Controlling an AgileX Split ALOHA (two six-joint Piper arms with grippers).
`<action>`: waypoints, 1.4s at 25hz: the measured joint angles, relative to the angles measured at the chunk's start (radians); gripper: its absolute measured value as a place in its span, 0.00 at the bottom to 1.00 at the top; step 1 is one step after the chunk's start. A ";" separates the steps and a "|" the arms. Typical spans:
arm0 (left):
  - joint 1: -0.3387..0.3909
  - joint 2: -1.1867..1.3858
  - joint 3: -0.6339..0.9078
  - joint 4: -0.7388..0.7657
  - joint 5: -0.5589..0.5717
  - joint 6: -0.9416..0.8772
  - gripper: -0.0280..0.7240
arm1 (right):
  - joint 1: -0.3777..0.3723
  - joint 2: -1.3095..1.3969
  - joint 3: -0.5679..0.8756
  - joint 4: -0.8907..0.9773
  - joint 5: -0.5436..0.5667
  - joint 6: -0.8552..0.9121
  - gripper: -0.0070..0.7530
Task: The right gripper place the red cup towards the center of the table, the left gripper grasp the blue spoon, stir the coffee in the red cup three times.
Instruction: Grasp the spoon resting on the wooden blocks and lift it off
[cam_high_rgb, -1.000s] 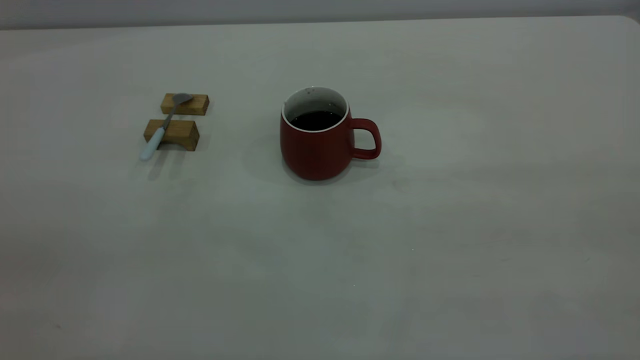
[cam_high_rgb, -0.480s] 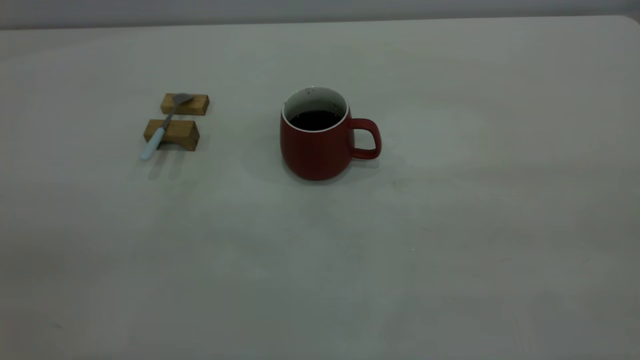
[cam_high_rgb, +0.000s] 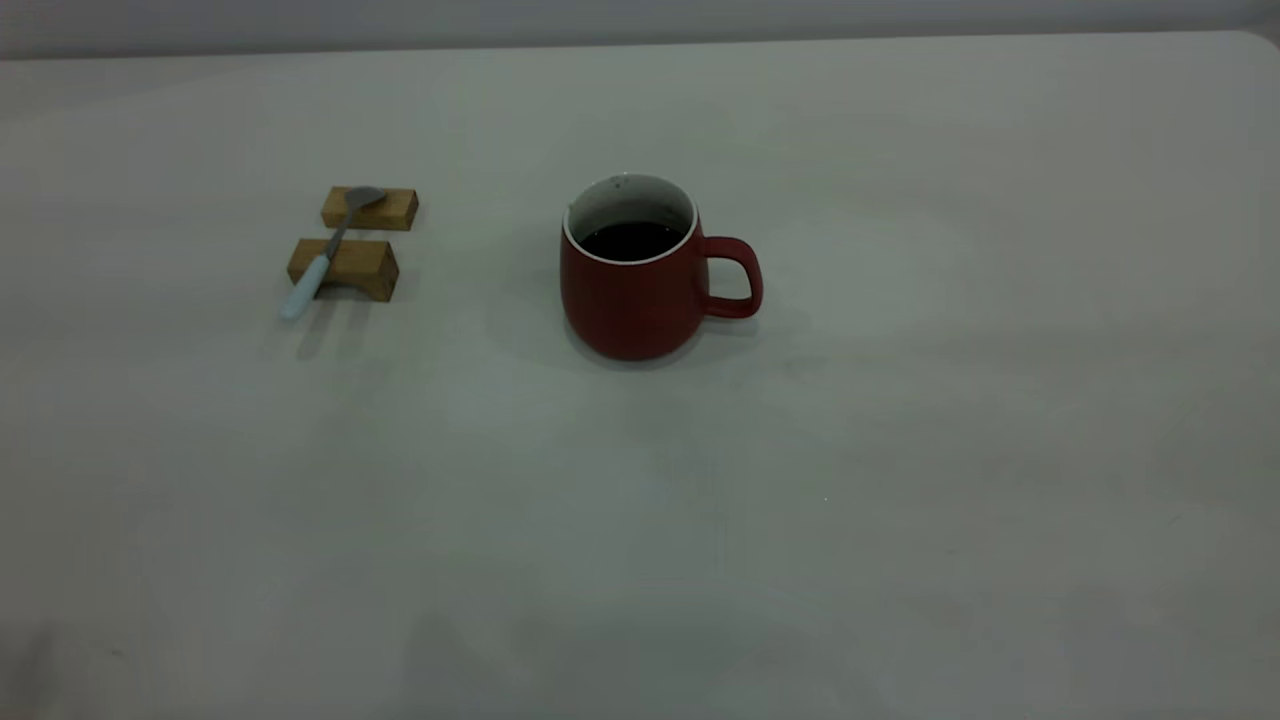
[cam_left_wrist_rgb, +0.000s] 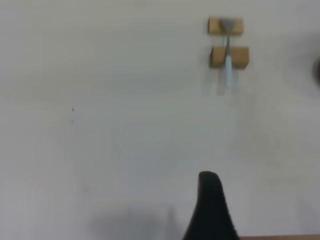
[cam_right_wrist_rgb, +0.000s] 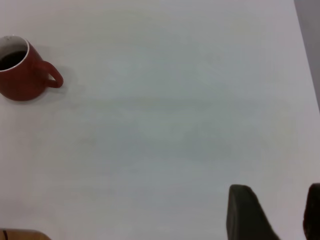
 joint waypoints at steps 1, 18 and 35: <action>0.000 0.076 -0.026 -0.009 -0.023 0.003 0.89 | 0.000 0.000 0.000 0.000 0.000 0.000 0.43; -0.139 1.222 -0.468 -0.214 -0.262 0.150 0.92 | 0.000 0.000 0.000 -0.001 0.000 0.001 0.43; -0.141 1.504 -0.544 -0.023 -0.390 -0.074 0.89 | 0.000 0.000 0.000 -0.001 -0.001 0.001 0.43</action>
